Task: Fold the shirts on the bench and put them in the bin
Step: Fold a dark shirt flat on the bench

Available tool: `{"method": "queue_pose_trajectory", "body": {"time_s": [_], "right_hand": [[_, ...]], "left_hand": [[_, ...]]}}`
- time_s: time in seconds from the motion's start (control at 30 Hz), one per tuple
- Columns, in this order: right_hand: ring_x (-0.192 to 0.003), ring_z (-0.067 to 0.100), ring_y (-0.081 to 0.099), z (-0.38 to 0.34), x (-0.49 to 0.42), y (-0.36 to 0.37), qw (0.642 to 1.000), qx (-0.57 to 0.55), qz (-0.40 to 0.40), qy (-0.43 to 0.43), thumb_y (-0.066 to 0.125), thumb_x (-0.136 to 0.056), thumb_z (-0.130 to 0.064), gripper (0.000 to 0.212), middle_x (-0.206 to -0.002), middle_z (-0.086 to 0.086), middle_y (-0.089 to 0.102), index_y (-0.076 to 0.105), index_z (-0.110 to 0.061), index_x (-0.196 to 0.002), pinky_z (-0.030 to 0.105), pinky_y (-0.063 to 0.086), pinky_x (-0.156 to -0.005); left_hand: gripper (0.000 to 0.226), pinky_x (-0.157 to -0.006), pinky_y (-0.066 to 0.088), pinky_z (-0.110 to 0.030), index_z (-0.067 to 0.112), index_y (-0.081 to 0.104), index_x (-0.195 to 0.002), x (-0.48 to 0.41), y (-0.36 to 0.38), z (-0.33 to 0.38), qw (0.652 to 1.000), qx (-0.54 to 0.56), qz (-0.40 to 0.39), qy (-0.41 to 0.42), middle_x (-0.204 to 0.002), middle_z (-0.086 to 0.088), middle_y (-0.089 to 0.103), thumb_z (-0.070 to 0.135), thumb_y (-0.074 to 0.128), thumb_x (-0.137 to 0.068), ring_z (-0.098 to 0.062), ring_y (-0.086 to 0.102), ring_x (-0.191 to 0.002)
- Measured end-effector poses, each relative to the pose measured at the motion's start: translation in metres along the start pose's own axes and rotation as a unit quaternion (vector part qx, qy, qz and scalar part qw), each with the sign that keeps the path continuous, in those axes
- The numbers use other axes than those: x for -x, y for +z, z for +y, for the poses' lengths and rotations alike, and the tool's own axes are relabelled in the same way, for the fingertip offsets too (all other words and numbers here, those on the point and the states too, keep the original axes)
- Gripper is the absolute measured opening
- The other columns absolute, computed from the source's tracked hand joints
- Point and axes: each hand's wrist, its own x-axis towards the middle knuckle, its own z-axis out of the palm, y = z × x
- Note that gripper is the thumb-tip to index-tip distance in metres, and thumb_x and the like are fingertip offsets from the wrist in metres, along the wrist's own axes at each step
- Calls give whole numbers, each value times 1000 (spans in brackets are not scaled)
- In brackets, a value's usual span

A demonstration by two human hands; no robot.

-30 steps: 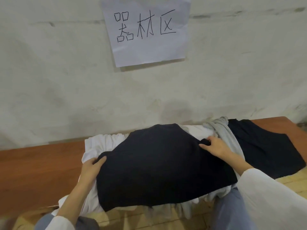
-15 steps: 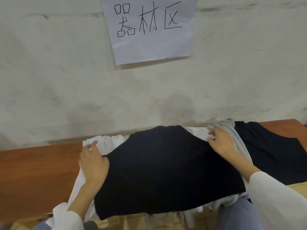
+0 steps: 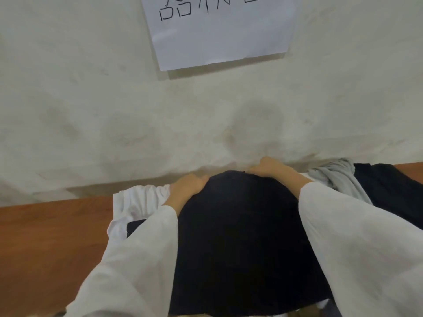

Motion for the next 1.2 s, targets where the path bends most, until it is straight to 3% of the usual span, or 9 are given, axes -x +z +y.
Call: {"method": "queue_pose_trajectory", "body": {"time_s": [0.3, 0.43, 0.53, 0.6, 0.7, 0.83, 1.0, 1.07, 1.2], "right_hand": [[-108, 32, 54, -22, -7, 0, 962, -267, 48, 37, 60, -89, -2, 24, -118, 18, 57, 58, 3, -113, 37, 45, -91], [-111, 30, 52, -13, -2, -19, 814, -577, -48, 49, 47, -86, 12, 50, -129, 15, 48, 48, -12, -130, 38, 53, -86], [-78, 27, 59, -4, 5, -34, 661, -730, -128, 118, 52, -86, 0, 33, -100, 17, 54, 47, -4, -119, 36, 55, -66], [-74, 29, 64, 0, 3, -36, 631, -739, -156, 174, 56, -91, -14, 34, -91, 19, 61, 47, 4, -118, 38, 55, -66], [-59, 28, 68, 0, -3, -32, 696, -678, -161, 174, 54, -95, -25, 29, -71, 16, 68, 58, 4, -98, 34, 56, -50], [-100, 26, 61, -15, -8, -25, 808, -581, -50, 84, 58, -92, -14, 12, -97, 8, 65, 60, -6, -101, 35, 51, -71], [-113, 30, 56, -23, -6, -44, 859, -488, 137, -69, 69, -78, 7, 61, -124, 15, 55, 48, -11, -133, 40, 48, -99], [-108, 28, 60, -26, 1, -55, 851, -491, 156, -102, 67, -73, 14, 67, -117, 14, 58, 49, -13, -132, 33, 51, -92], [-106, 27, 60, -29, 18, -69, 836, -506, 175, -119, 65, -70, 17, 83, -120, 13, 55, 39, -22, -138, 36, 52, -93]], "left_hand": [[41, -79, 45, -31, 1, 60, -117, -24, -22, 14, 946, 317, 35, -62, -122, -18, 58, -6, 67, -77, -32, 56, -104], [44, -81, 49, -31, -1, 65, -113, -28, -23, 9, 910, 402, 66, -73, -117, -20, 61, -19, 55, -75, -35, 57, -104], [64, -79, 50, -33, 8, 61, -122, -32, -30, 11, 827, 555, 70, -60, -113, -16, 59, -26, 38, -73, -34, 54, -111], [69, -84, 50, -33, 14, 52, -130, -32, -37, 10, 766, 638, 45, -57, -115, -13, 54, -24, 32, -76, -29, 55, -106], [44, -70, 48, -12, 7, 53, -125, -24, -51, 10, 677, 732, 5, -76, -95, 3, 54, -9, 47, -85, -4, 61, -76], [24, -74, 55, -32, 4, 56, -112, -34, -59, 0, 670, 717, -104, -165, -96, -11, 64, 10, 57, -88, -24, 66, -80], [12, -80, 54, -28, -2, 63, -92, -26, -76, 8, 643, 751, -71, -132, -82, -12, 71, 5, 53, -91, -22, 66, -74], [5, -65, 56, -31, -2, 59, -87, -19, -86, 16, 666, 744, -17, -41, -77, -14, 69, -1, 54, -89, -22, 66, -70], [32, -71, 52, -29, 11, 54, -106, -6, -104, 28, 821, 519, 230, 57, -104, -11, 64, -8, 58, -80, -21, 61, -87]]}}
